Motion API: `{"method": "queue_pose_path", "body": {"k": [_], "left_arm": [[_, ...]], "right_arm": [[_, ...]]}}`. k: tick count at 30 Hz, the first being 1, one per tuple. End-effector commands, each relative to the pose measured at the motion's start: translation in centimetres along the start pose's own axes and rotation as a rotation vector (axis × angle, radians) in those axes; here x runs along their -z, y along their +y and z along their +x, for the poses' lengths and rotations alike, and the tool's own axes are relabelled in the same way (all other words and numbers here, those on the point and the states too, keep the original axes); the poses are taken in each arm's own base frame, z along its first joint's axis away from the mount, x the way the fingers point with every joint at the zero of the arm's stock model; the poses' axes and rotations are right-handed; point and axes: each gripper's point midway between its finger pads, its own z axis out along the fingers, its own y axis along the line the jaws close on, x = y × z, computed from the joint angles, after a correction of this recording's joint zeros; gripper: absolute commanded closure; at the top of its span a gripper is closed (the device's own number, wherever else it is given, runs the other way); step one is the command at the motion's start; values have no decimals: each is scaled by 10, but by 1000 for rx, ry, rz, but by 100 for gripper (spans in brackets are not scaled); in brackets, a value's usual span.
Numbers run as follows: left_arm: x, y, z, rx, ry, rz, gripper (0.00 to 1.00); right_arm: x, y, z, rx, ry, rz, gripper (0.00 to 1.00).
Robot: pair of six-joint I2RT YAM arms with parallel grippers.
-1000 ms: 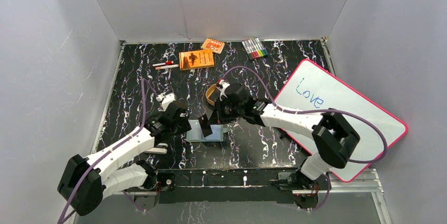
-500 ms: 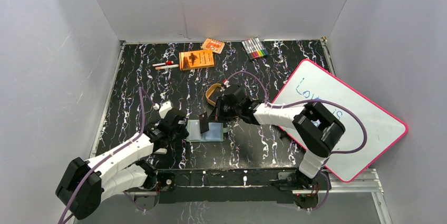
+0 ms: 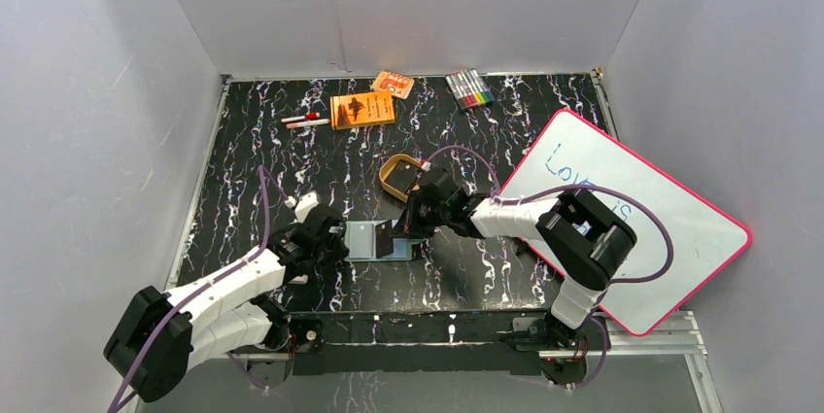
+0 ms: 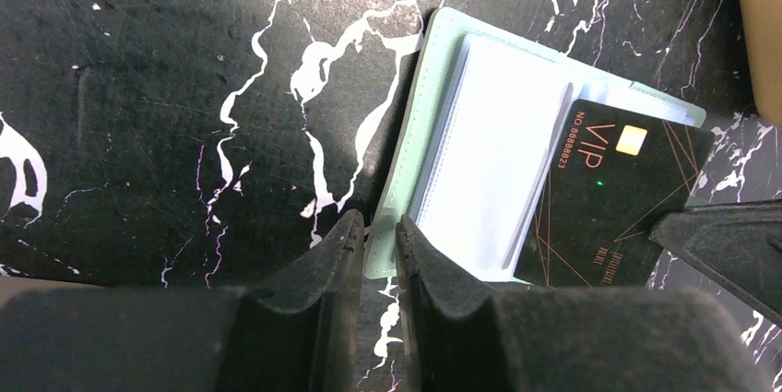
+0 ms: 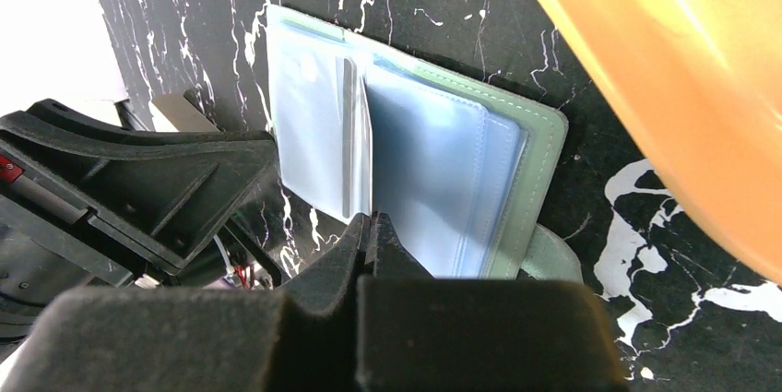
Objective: Put the credit cards into the card holder
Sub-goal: Insert the credit card into the card holder.
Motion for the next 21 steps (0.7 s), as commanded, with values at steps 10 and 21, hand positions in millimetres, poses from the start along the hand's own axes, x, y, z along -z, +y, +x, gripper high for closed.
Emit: {"method": "queue_pose_path", "body": {"k": [10, 21], "left_arm": [[-2, -1, 7, 8, 18, 20, 83], [1, 11, 3, 26, -4, -37, 86]], "right_arm": [[-2, 21, -8, -32, -18, -97, 100], [3, 24, -12, -38, -45, -107, 100]]}}
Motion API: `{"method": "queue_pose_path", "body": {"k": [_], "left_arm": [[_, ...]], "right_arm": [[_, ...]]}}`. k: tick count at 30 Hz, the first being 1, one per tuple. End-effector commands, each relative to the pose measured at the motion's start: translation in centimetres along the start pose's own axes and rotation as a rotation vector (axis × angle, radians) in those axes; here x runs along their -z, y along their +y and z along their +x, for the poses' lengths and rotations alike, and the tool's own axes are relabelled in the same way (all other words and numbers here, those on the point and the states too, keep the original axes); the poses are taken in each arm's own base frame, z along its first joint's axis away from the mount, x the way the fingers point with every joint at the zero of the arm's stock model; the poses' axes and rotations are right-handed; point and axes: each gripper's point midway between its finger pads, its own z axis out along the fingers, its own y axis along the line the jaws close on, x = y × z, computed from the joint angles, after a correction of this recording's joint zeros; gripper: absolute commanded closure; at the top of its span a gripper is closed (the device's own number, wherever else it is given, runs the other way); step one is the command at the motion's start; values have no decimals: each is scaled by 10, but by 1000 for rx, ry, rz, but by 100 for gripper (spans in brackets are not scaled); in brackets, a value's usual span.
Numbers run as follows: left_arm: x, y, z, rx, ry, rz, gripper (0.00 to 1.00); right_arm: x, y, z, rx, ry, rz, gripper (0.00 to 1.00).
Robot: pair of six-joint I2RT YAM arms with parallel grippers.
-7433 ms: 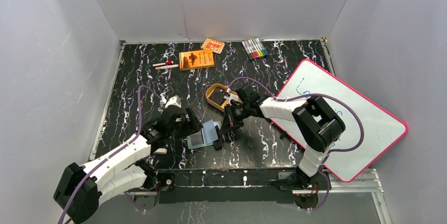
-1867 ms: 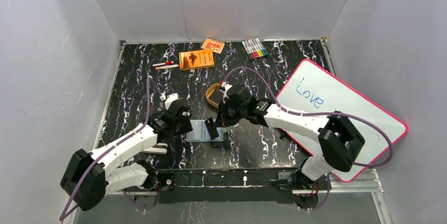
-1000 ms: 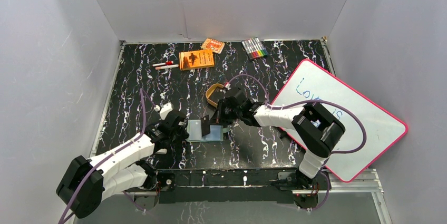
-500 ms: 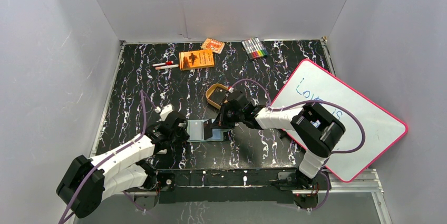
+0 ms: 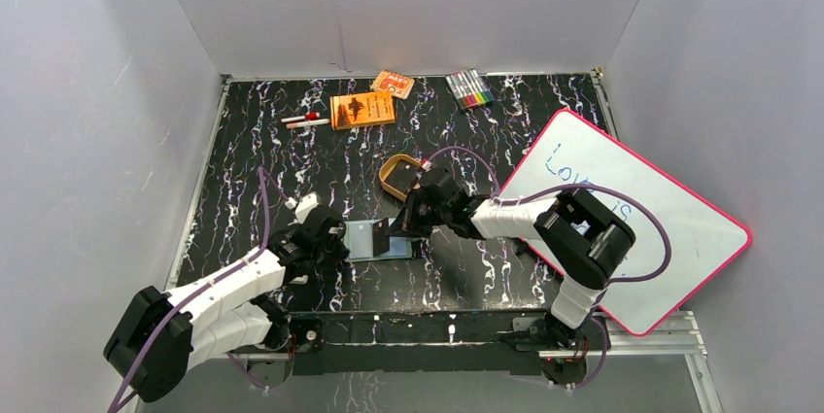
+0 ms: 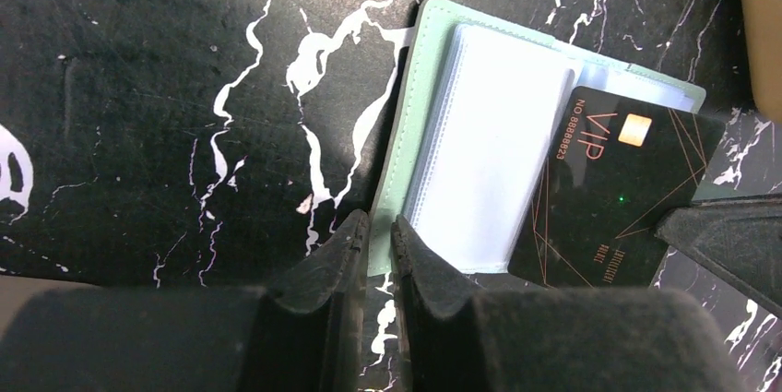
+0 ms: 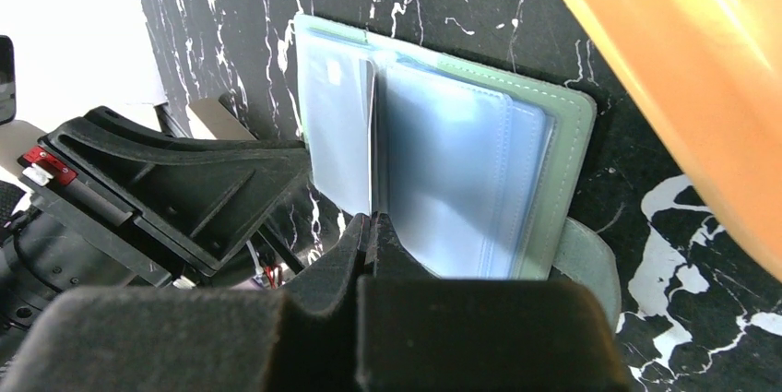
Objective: Put the credit cards into the card holder
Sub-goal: Insert the credit card into the card holder.
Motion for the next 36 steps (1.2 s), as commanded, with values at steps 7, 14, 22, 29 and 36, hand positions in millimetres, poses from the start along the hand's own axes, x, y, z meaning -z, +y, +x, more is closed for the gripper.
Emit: {"method": "queue_pose_path", "body": {"k": [7, 14, 22, 29, 36], "left_arm": [[3, 24, -5, 52, -44, -125, 80], [1, 22, -1, 41, -22, -111, 81], [0, 20, 1, 36, -14, -99, 82], [0, 19, 3, 35, -7, -91, 83], [-1, 17, 4, 35, 0, -80, 85]], "right_arm": [[5, 13, -10, 21, -40, -37, 100], [-3, 11, -7, 7, -19, -46, 100], [-9, 11, -7, -1, -9, -55, 100], [-13, 9, -8, -15, -12, -54, 100], [-12, 5, -11, -29, -33, -26, 100]]}}
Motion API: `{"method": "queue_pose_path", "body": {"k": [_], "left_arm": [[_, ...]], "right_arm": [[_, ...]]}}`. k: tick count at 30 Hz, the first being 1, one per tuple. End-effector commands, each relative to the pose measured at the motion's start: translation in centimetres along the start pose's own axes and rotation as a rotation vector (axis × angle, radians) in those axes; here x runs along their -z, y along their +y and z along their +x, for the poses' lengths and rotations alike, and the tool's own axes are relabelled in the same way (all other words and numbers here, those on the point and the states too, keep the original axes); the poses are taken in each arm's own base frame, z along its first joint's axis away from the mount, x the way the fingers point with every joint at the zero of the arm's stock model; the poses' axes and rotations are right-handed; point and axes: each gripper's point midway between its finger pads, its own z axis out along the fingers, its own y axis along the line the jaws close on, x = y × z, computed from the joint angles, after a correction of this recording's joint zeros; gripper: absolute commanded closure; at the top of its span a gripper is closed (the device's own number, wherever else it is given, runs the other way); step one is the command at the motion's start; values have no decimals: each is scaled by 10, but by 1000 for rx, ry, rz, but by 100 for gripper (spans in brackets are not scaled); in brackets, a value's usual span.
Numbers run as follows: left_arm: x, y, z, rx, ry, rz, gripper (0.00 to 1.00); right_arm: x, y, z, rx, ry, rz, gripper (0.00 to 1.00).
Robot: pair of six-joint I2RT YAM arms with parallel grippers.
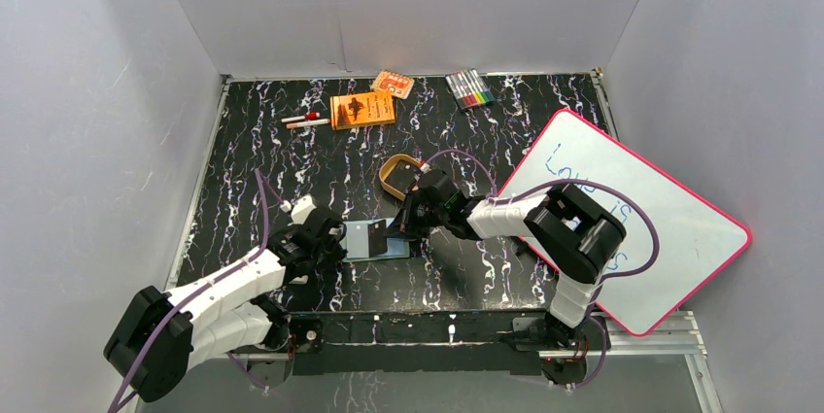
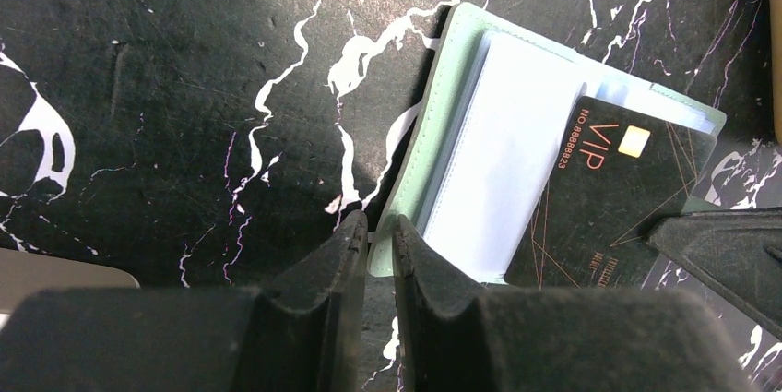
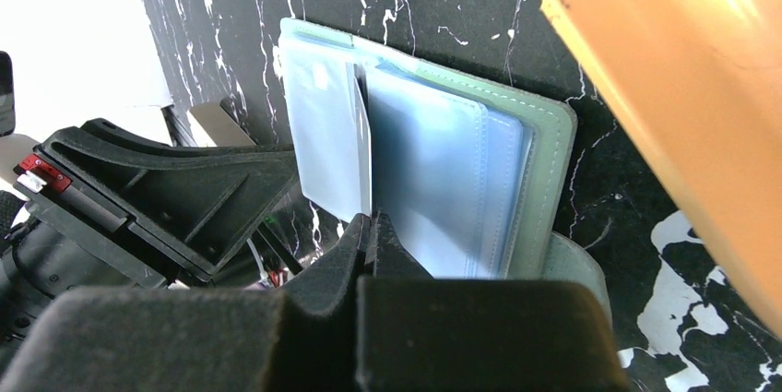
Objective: Put the credit cards into the card holder
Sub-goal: Insert the credit card into the card holder.
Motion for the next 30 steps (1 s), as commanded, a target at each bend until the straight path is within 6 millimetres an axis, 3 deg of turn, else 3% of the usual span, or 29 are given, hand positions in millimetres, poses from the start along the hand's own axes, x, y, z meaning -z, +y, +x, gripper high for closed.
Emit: {"method": "queue_pose_path", "body": {"k": [1, 8, 24, 30], "left_arm": [[-1, 7, 5, -17, 15, -21, 85], [-1, 6, 6, -19, 17, -15, 86], [-3, 3, 8, -24, 27, 0, 88], [-2, 7, 5, -23, 14, -22, 87]], "right_arm": [[-1, 8, -15, -2, -57, -8, 100], [-6, 0, -12, -31, -46, 21, 100], [-13, 14, -5, -1, -4, -20, 100], [-6, 2, 7, -15, 26, 11, 100]]}}
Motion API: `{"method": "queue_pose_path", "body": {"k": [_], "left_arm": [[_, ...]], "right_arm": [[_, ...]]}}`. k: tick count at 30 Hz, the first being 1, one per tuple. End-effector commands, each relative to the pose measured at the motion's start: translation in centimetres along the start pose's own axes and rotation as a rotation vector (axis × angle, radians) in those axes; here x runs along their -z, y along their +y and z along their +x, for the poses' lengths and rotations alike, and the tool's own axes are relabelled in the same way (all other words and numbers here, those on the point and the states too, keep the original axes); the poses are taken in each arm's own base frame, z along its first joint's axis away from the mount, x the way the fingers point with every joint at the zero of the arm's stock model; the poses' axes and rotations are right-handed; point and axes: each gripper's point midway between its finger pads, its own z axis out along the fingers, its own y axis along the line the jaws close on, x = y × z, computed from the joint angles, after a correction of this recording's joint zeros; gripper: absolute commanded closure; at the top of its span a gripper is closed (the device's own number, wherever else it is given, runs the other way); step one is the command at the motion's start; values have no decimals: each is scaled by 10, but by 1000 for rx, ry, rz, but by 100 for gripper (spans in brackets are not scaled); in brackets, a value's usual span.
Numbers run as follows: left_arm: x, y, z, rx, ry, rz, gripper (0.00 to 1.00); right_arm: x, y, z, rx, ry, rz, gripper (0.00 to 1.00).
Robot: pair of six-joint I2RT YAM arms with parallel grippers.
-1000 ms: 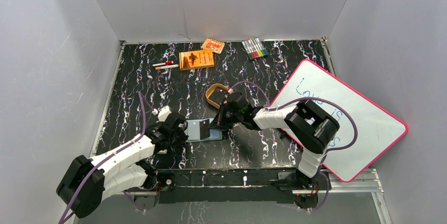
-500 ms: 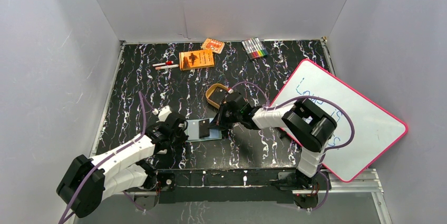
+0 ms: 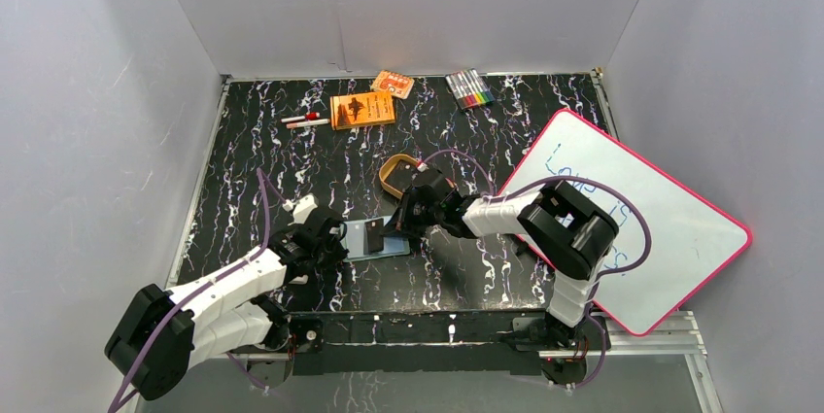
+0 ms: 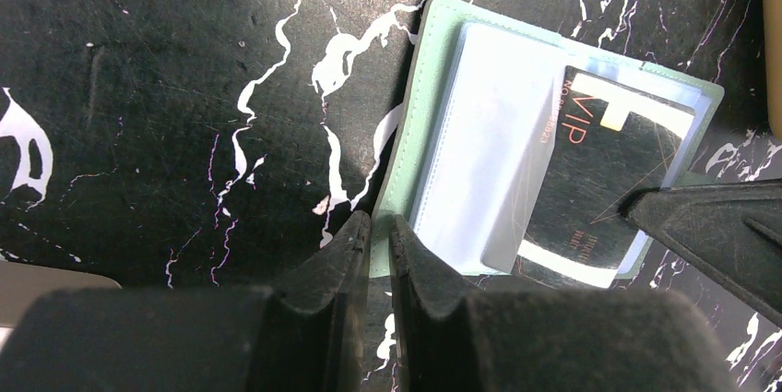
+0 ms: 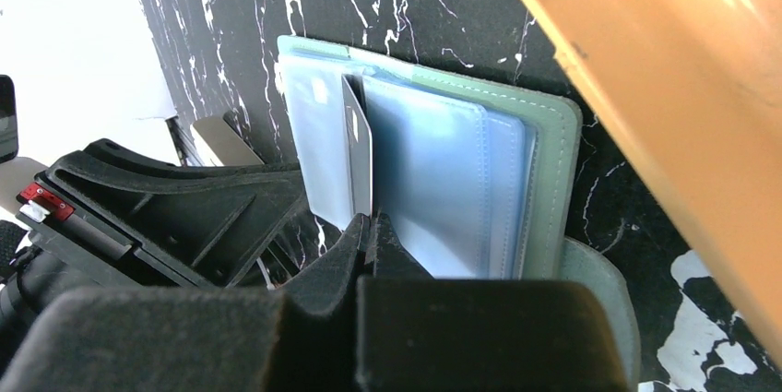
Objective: Put the credit cards into the card holder
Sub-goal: Insert the credit card into the card holder.
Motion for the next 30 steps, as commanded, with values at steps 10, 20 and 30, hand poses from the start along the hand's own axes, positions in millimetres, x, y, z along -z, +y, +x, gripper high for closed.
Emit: {"method": "queue_pose_path", "body": {"k": [10, 20, 30], "left_arm": [[1, 10, 0, -11, -9, -37, 87], [0, -1, 4, -14, 16, 16, 89], [-2, -1, 9, -12, 30, 25, 90]], "right_arm": [[11, -13, 17, 2, 39, 41, 100], [-4, 6, 16, 20, 62, -1, 100], [-18, 13, 21, 25, 84, -15, 100]]}}
